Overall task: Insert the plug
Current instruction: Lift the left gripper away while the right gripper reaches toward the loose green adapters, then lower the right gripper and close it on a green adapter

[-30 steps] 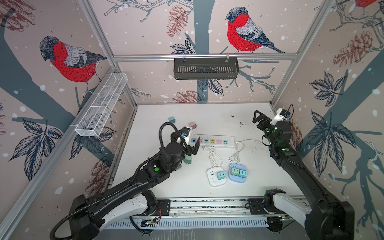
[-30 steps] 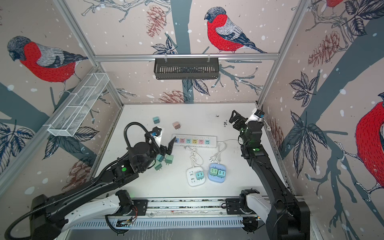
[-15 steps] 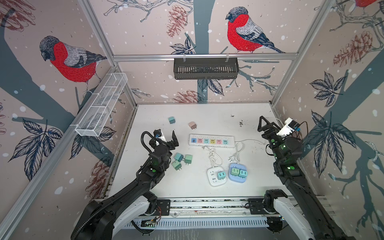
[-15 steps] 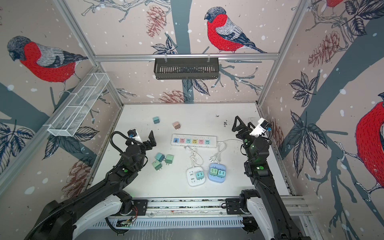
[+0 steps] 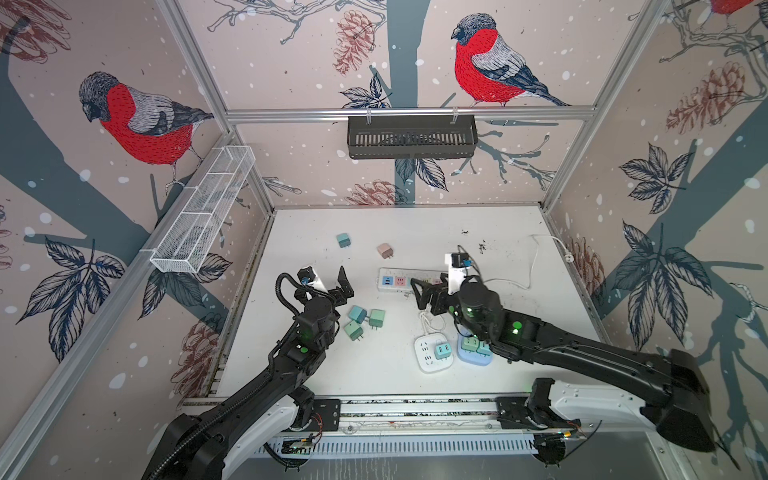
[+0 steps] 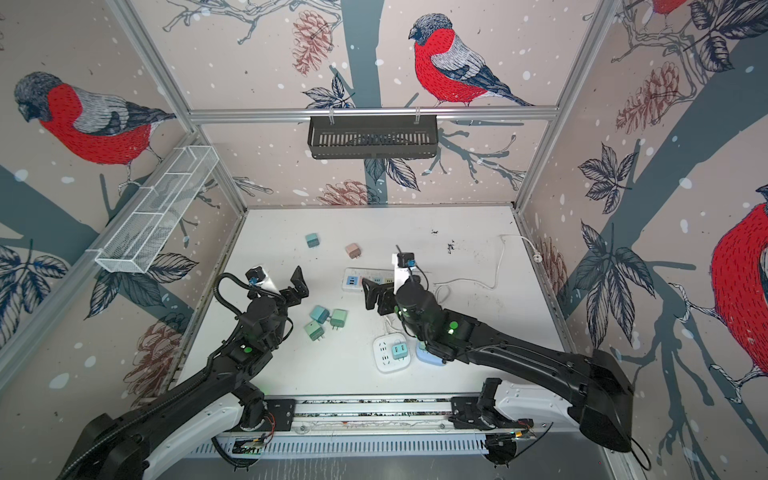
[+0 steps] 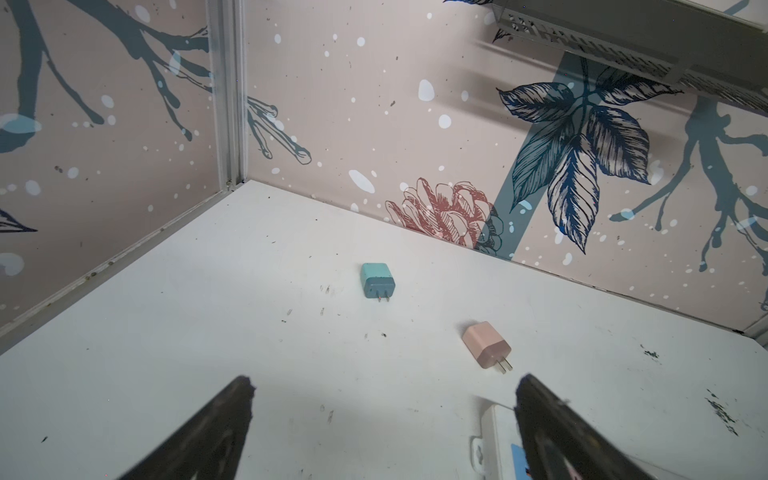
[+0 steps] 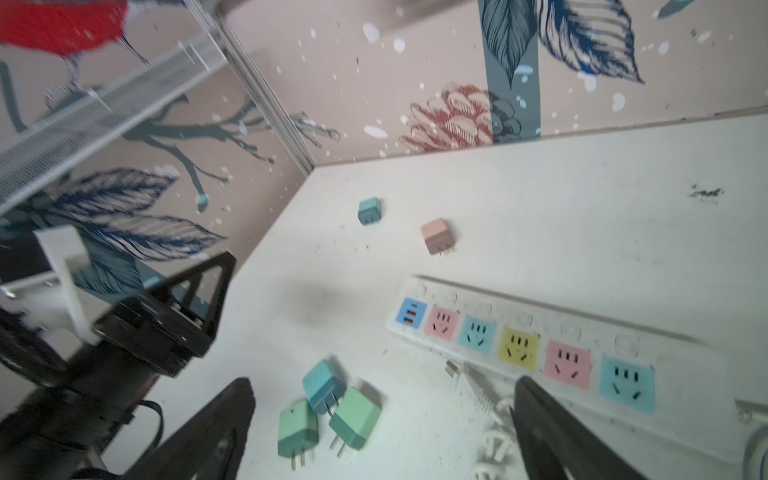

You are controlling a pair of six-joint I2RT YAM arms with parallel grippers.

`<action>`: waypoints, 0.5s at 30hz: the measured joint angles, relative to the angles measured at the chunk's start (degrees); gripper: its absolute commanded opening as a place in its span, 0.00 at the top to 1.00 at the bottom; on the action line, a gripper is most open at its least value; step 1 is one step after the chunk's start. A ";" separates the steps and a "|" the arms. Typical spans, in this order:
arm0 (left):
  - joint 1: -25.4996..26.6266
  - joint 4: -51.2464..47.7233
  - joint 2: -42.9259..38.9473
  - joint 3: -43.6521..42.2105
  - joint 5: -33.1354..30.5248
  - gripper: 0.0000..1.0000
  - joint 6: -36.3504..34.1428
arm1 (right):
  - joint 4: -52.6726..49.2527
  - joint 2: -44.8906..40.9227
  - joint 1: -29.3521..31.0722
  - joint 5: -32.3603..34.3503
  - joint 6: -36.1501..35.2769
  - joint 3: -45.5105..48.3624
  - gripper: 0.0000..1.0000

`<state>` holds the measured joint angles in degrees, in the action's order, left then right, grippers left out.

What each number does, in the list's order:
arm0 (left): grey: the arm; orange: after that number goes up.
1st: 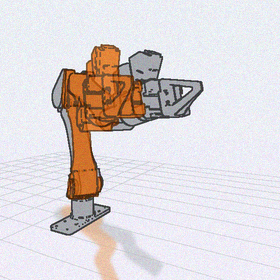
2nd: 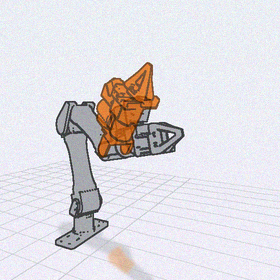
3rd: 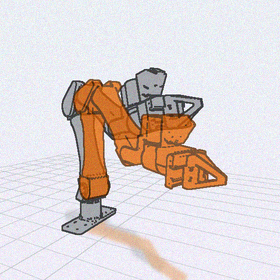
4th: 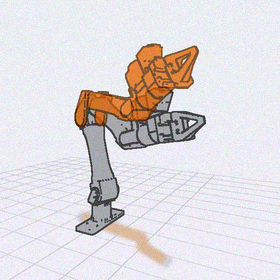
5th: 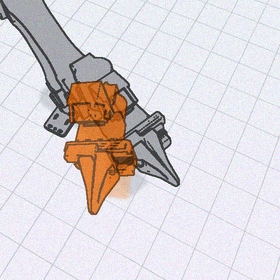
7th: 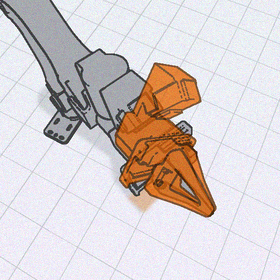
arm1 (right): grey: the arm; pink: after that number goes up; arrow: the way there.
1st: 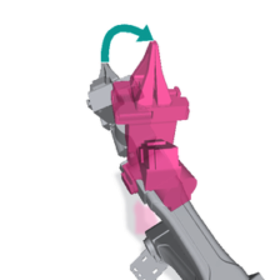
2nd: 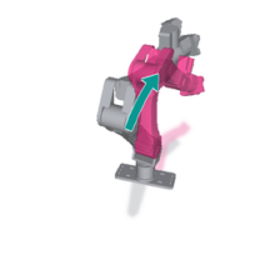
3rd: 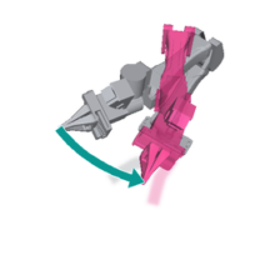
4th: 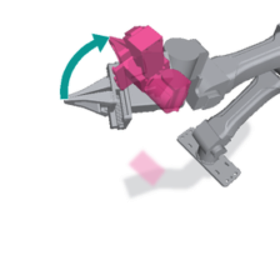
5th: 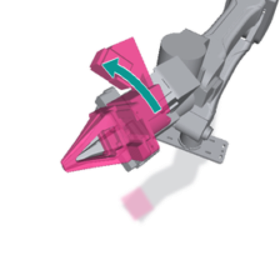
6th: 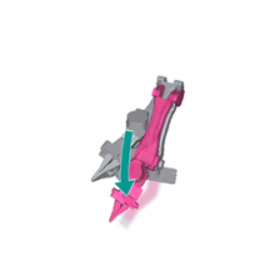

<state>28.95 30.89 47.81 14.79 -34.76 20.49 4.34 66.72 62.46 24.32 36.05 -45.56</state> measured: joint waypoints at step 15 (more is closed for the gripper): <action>-6.03 -0.72 1.44 -0.66 1.03 0.03 7.06 | -11.82 23.04 6.86 5.77 7.32 -12.31 0.22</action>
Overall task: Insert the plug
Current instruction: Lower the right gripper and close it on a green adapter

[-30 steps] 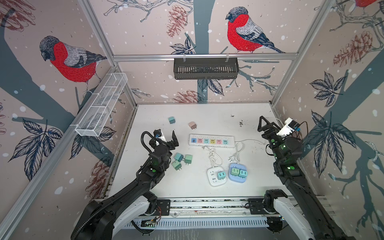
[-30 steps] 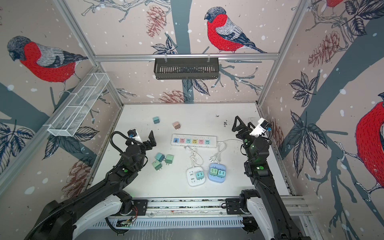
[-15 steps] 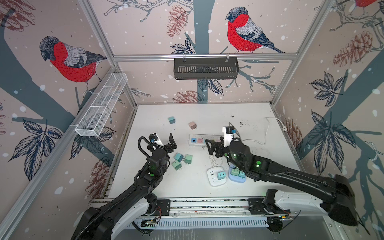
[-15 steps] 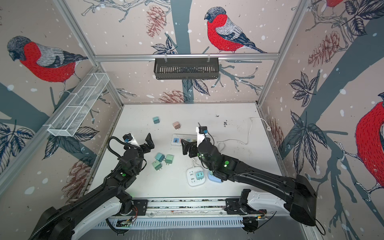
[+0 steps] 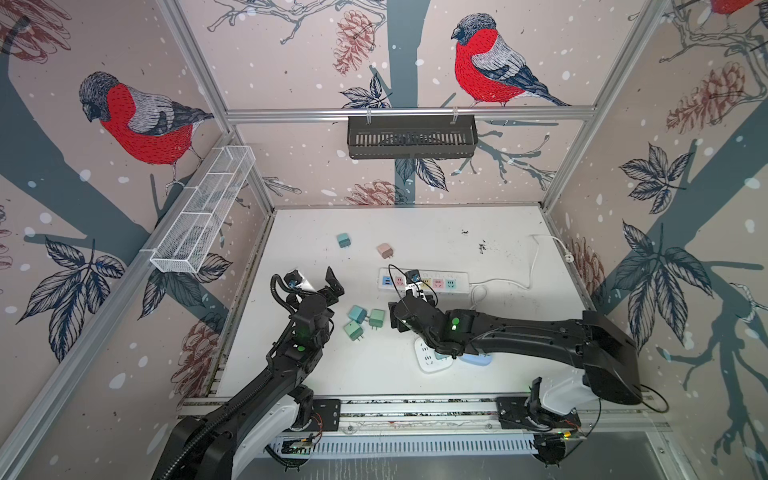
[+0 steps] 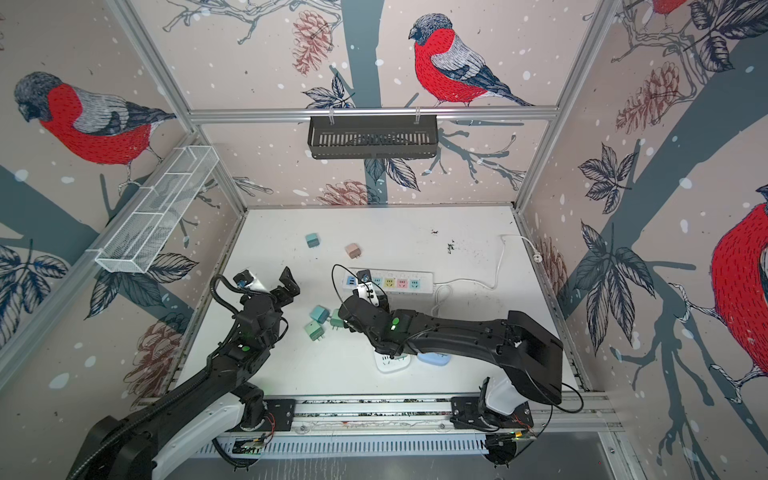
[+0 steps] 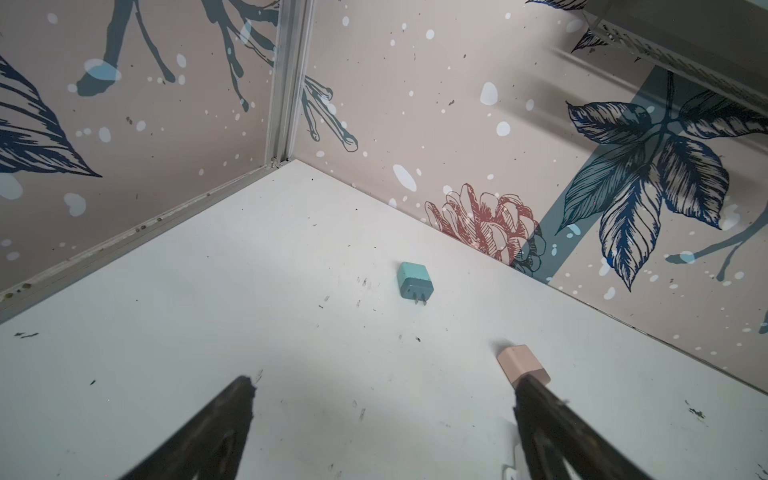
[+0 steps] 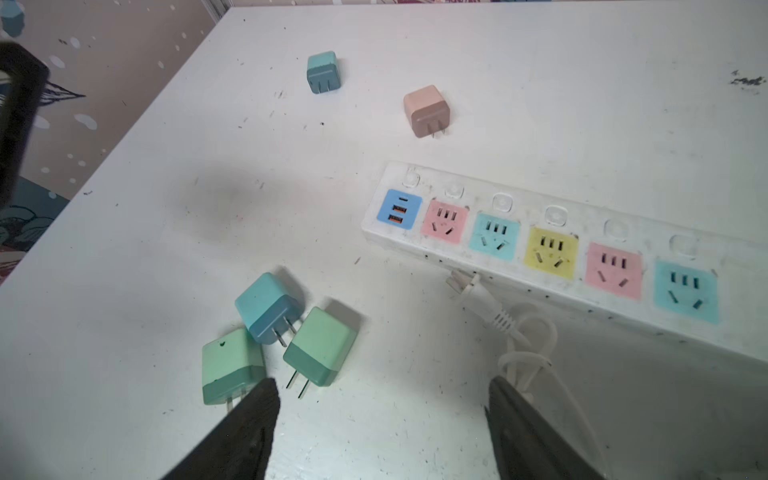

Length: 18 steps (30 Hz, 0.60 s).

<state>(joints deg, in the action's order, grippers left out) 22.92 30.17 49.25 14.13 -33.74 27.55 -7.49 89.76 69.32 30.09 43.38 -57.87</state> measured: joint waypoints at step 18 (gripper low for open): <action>-0.22 -0.92 2.29 1.88 3.74 0.03 1.14 | -3.13 19.02 -1.46 -0.96 0.39 -12.00 0.30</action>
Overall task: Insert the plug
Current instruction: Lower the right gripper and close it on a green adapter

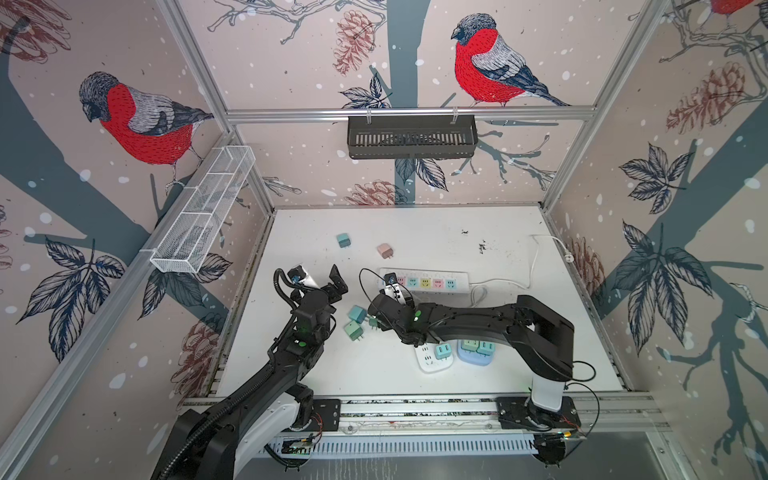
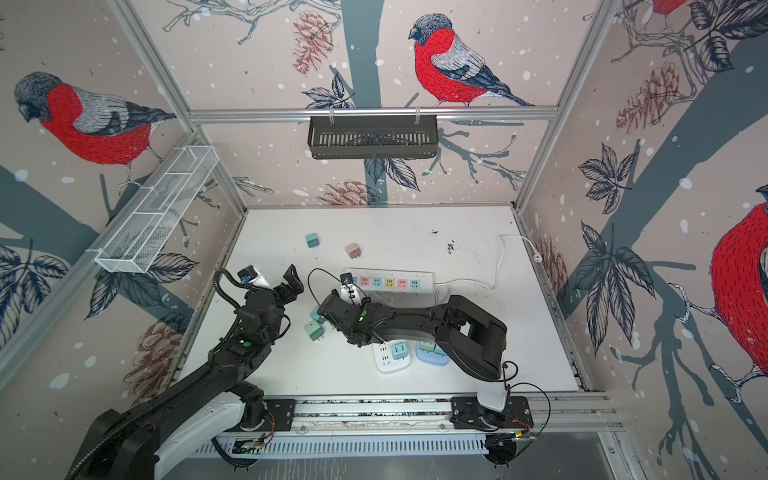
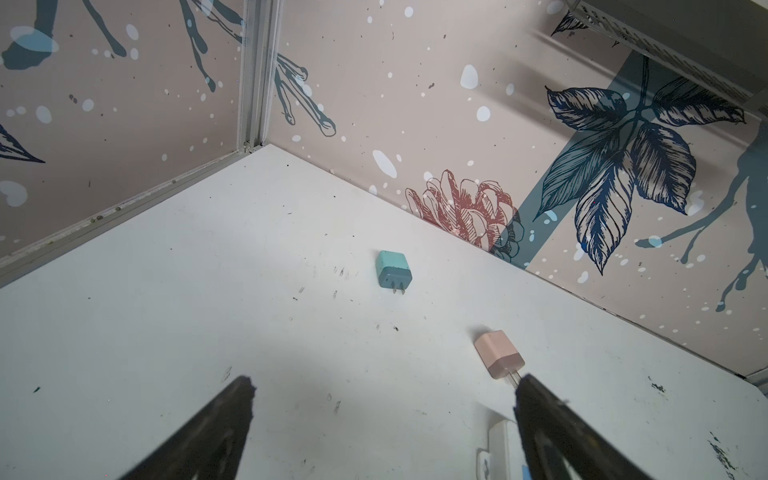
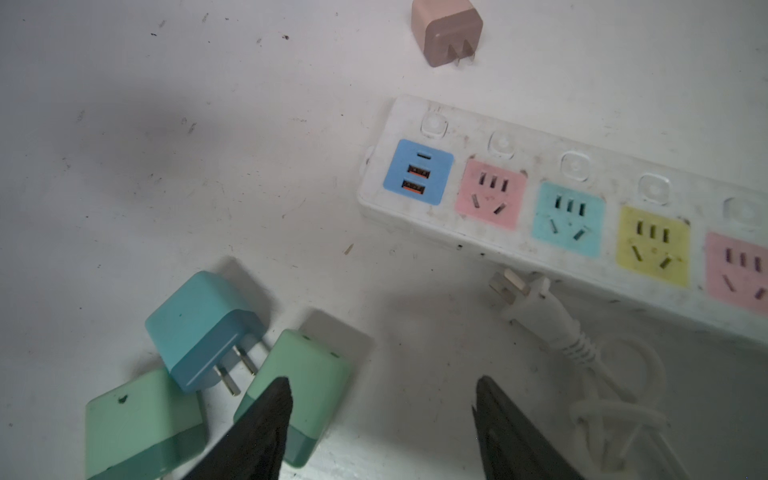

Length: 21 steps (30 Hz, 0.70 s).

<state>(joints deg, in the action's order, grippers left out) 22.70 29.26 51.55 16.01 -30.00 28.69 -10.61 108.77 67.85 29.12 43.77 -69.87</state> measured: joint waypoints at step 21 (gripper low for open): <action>0.00 -0.26 1.22 0.87 1.60 0.03 -0.04 | 0.46 8.66 -0.22 -5.09 -0.02 -6.34 0.31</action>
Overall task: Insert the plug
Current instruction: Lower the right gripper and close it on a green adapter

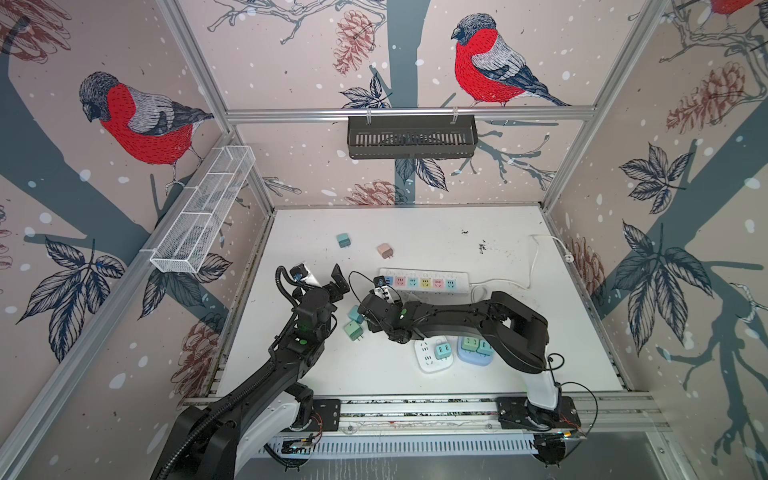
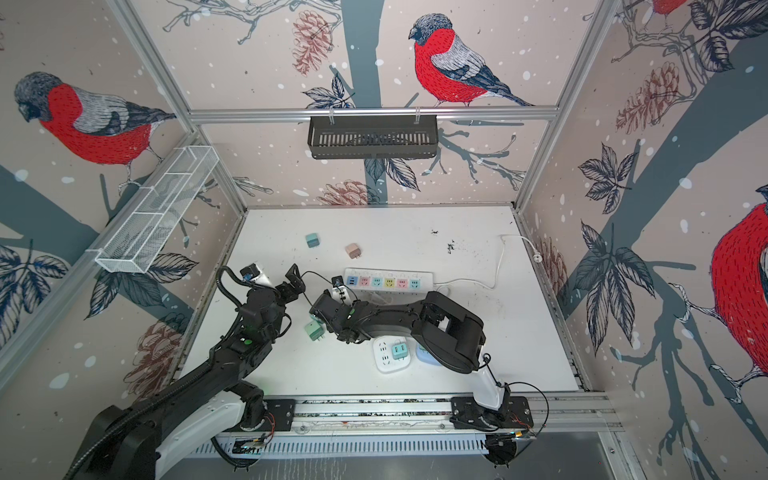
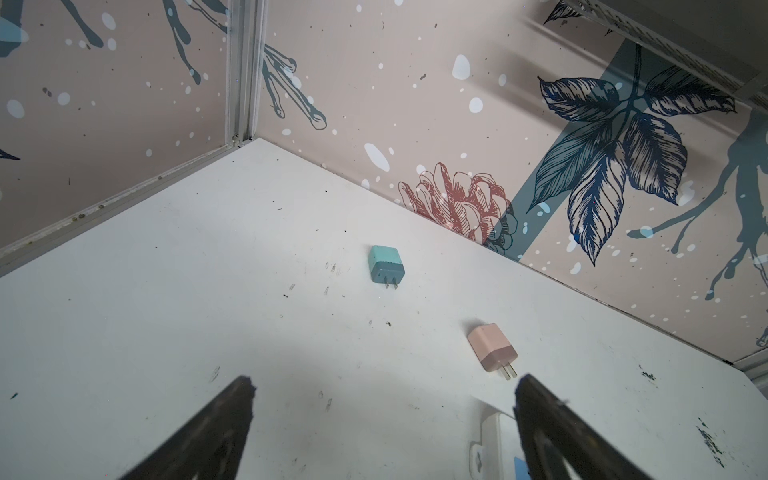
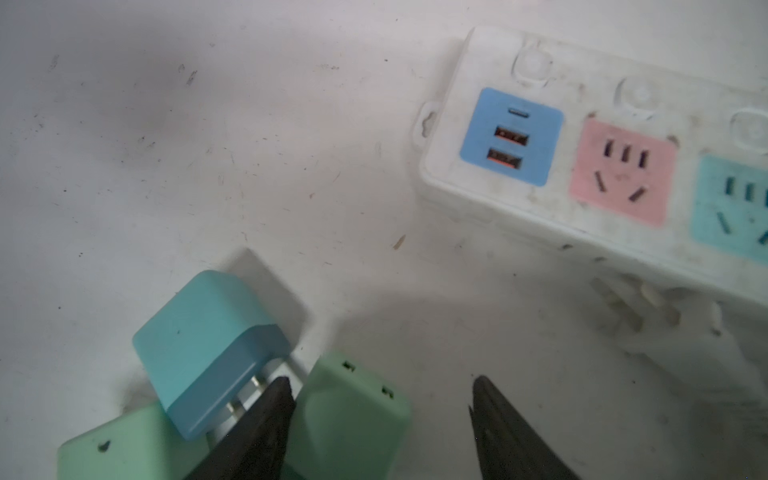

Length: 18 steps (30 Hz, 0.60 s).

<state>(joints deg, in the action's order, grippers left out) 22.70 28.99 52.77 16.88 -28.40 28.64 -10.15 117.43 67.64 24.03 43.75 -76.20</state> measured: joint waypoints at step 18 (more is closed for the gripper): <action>0.00 -0.02 0.42 0.02 1.20 0.03 0.00 | -0.24 -0.28 0.59 0.09 1.05 2.67 0.37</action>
<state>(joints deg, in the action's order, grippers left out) 22.70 28.97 53.19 16.91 -27.20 28.64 -10.39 117.14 68.23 24.12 44.80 -73.54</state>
